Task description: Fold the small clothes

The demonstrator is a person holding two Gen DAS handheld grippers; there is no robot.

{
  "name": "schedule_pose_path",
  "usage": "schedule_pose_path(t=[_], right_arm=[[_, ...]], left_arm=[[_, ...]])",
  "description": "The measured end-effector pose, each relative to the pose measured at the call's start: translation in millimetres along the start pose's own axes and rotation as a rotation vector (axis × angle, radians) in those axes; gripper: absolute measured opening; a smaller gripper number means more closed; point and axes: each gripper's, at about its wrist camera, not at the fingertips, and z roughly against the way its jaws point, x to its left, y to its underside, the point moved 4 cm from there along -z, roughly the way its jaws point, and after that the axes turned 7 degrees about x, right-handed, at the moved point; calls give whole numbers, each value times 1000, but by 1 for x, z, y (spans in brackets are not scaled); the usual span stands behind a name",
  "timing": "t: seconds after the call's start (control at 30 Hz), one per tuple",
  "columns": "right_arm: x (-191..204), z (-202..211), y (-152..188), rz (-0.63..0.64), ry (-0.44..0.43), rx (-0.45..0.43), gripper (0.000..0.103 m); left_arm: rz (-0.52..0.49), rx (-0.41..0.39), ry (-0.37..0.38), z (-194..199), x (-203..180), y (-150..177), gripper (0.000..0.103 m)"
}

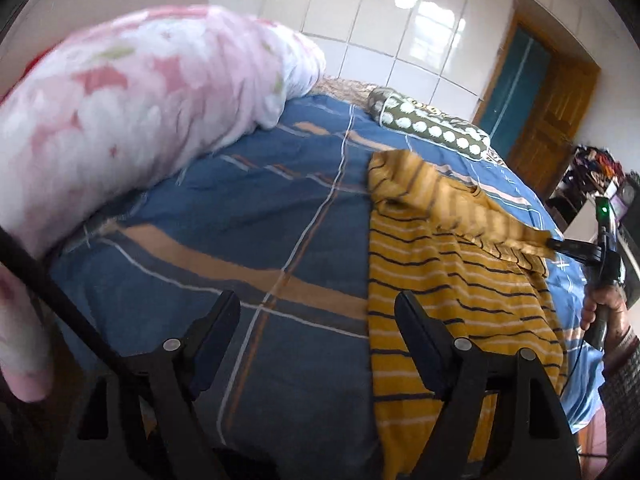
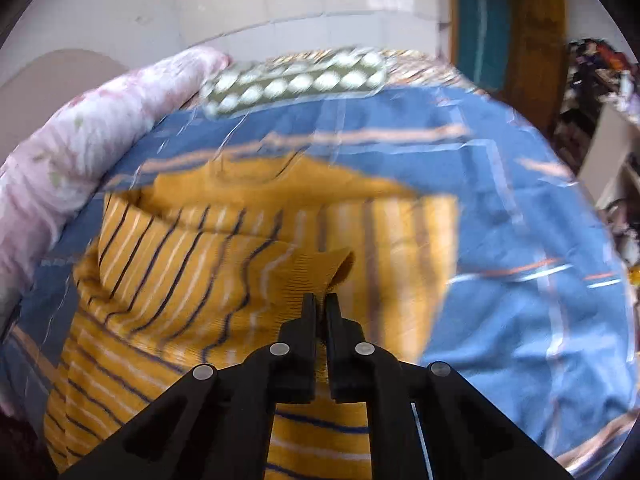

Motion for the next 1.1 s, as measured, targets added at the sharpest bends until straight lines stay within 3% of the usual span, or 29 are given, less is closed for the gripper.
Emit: schedule_pose_path(t=[0.1, 0.17, 0.23, 0.27, 0.3, 0.4, 0.6, 0.67, 0.77, 0.87, 0.97, 1.1], right_arm=[[-26, -15, -2, -19, 104, 48, 5], [-33, -27, 4, -6, 110, 113, 7], [-36, -16, 6, -4, 151, 70, 19], [-38, -7, 6, -16, 152, 33, 33], [-38, 2, 3, -33, 132, -3, 37], [-29, 12, -7, -44, 76, -29, 39], [21, -27, -3, 0, -42, 92, 38], [38, -46, 15, -24, -149, 190, 39], [49, -32, 36, 7, -198, 174, 39], [37, -1, 58, -13, -278, 143, 40], [0, 33, 85, -68, -265, 96, 51], [-43, 41, 116, -172, -260, 114, 52]], left_arm=[[24, 34, 37, -12, -1, 3, 78], [17, 46, 58, -19, -8, 4, 78], [0, 48, 58, -24, -18, 4, 78], [-7, 51, 57, -28, -21, 5, 78], [-9, 58, 65, -32, -24, 6, 78], [5, 88, 108, -43, -29, 11, 78], [8, 128, 135, -64, -34, 10, 78], [29, 159, 170, -71, -32, 4, 78], [73, 195, 221, -76, -27, -4, 78], [89, 210, 251, -80, -27, -13, 78], [77, 220, 243, -91, -31, -22, 78], [92, 316, 312, -122, -41, -29, 78]])
